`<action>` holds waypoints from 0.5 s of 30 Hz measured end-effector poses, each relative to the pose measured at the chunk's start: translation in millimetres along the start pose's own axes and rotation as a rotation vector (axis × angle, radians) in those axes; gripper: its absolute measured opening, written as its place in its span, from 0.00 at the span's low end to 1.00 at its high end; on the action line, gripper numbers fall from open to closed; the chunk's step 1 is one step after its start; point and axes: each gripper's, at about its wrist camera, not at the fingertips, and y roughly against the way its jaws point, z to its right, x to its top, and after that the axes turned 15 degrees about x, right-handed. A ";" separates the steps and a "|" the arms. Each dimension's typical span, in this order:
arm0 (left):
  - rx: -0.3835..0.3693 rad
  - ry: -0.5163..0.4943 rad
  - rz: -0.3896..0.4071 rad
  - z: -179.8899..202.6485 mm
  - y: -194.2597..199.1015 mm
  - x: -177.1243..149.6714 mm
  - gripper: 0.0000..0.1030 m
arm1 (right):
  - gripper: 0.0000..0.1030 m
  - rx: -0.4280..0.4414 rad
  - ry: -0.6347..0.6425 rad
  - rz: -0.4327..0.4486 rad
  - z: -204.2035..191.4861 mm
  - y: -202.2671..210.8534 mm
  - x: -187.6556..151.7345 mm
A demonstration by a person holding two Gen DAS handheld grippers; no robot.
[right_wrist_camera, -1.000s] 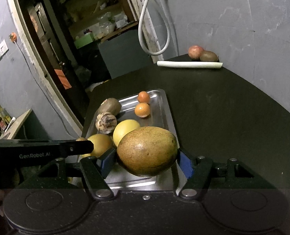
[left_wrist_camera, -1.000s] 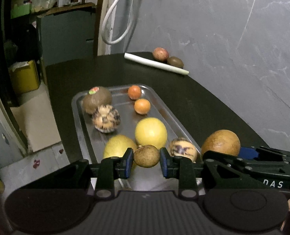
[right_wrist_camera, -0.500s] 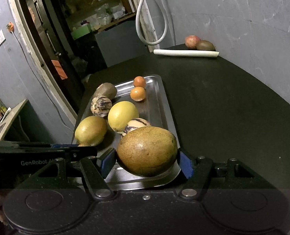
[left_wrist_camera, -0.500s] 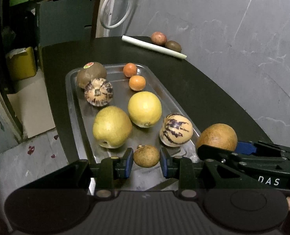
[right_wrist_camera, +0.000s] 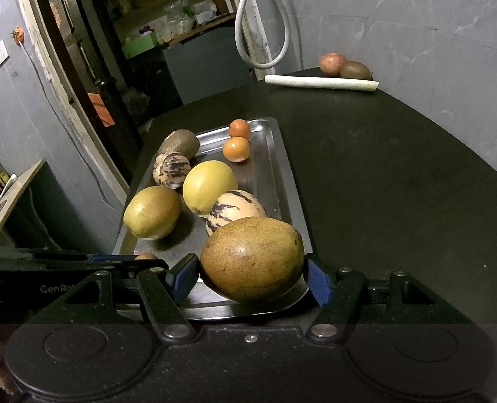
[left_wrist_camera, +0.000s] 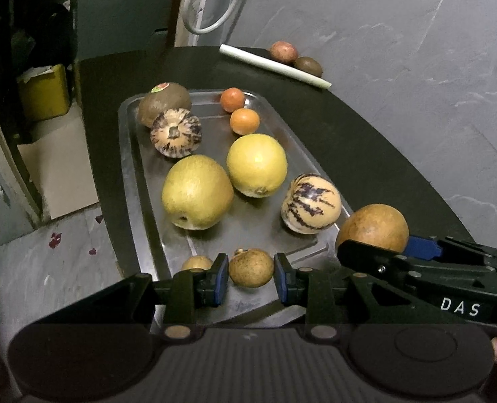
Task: Organize fruits
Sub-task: 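Carry the small fruit and brown pear to the tray and release both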
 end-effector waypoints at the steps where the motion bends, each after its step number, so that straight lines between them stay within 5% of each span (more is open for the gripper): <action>1: 0.001 0.002 -0.003 -0.5 -0.7 -0.3 0.31 | 0.68 -0.001 0.000 -0.003 0.2 -1.6 -0.1; 15: 0.033 0.030 -0.005 1.5 -9.7 -10.3 0.31 | 0.68 -0.019 0.039 -0.001 -0.6 -16.5 -5.8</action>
